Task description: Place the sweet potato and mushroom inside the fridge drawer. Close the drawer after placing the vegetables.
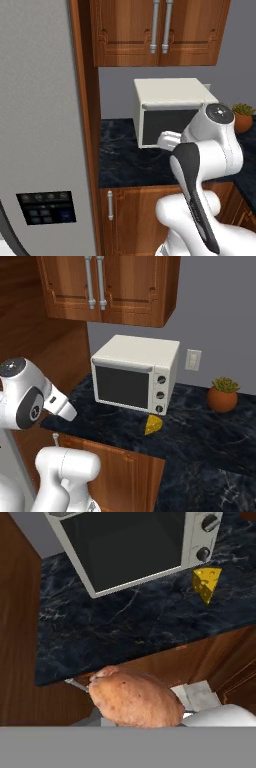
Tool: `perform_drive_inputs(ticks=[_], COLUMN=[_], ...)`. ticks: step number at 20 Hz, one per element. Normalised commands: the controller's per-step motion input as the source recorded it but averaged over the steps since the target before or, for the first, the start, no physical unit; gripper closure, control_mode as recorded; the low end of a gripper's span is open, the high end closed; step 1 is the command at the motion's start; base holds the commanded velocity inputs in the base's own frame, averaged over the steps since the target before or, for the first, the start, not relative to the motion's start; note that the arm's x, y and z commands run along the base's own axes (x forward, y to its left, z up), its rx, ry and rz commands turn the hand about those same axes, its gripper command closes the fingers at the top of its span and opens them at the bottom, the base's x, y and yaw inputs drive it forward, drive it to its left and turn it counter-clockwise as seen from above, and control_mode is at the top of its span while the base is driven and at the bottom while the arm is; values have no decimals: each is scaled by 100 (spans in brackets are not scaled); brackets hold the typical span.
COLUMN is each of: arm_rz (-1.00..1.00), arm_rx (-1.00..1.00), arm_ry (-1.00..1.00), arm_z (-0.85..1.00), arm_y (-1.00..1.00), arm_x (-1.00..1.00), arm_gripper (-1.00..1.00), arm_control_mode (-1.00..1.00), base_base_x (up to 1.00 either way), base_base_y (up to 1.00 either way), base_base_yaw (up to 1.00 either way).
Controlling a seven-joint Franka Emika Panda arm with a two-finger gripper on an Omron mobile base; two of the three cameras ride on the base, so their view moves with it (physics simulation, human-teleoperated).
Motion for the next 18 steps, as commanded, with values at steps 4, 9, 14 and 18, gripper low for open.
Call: perform_drive_inputs(ticks=[4,9,14,18], arm_rz=[0,1,0,0], arm_rx=[0,1,0,0], arm_ry=[-2,0,0,0], arm_z=[0,-6,-1,0], arm_y=[-12,-15,0,0], arm_x=[-77,-13,0,0], arm_gripper=[100,100,100,100], arm_control_mode=[-100,-100,100,100], base_base_x=[0,0,-59,-100], base_base_y=[0,0,6,38], base_base_yaw=[0,0,-1,1])
